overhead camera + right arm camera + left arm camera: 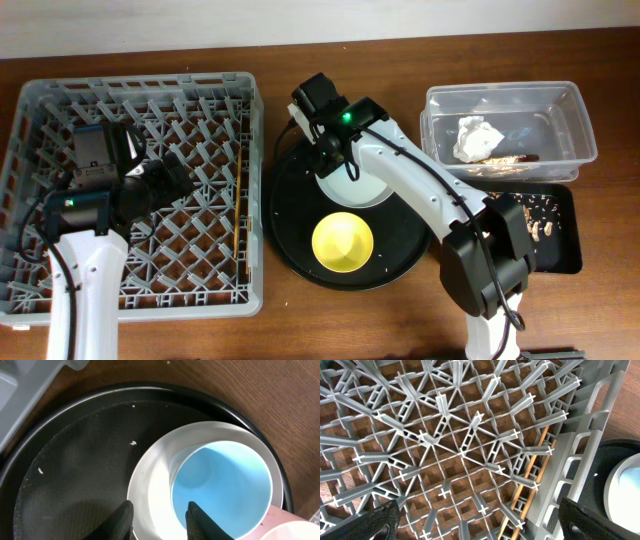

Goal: Sort waste into correct bins and load items into the dishwasher rack
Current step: 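Grasp the blue cup on the white plate with the right gripper, then lift the blue cup and tilt it toward the left gripper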

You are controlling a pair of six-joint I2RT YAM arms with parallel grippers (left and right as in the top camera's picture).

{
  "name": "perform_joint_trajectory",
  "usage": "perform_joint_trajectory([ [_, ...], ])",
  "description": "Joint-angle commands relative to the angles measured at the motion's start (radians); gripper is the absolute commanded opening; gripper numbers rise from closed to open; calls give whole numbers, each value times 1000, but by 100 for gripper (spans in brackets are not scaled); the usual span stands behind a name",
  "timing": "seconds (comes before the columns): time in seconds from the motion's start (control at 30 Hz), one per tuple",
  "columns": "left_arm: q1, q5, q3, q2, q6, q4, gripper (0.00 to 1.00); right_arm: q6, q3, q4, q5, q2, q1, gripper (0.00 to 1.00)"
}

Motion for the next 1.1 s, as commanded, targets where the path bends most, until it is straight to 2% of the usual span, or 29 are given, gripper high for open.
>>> perform_joint_trajectory([
  [0.0,3,-7,8,-14,-10,2,99,3,-36,23,32,-10,-16,36],
  [0.2,3,-7,8,-14,-10,2,99,4,-43,45,39,21,-35,35],
  [0.27,3,-7,8,-14,-10,2,99,4,-51,44,34,21,-35,28],
  [0.53,3,-7,8,-14,-10,2,99,4,-140,131,31,20,-34,27],
  [0.57,3,-7,8,-14,-10,2,99,4,-130,130,31,18,-34,24],
  [0.63,3,-7,8,-14,-10,2,99,4,-99,120,31,14,-34,12],
  [0.67,3,-7,8,-14,-10,2,99,4,-81,109,31,10,-33,5],
  [0.7,3,-7,8,-14,-10,2,99,8,-56,95,27,1,-32,4],
  [0.83,3,-7,8,-14,-10,2,99,8,91,-23,-95,-67,-16,4],
  [0.93,3,-7,8,-14,-10,2,99,7,232,-174,-238,-158,-7,4],
  [1.07,3,-7,8,-14,-10,2,99,8,295,-304,-331,-311,-23,4],
])
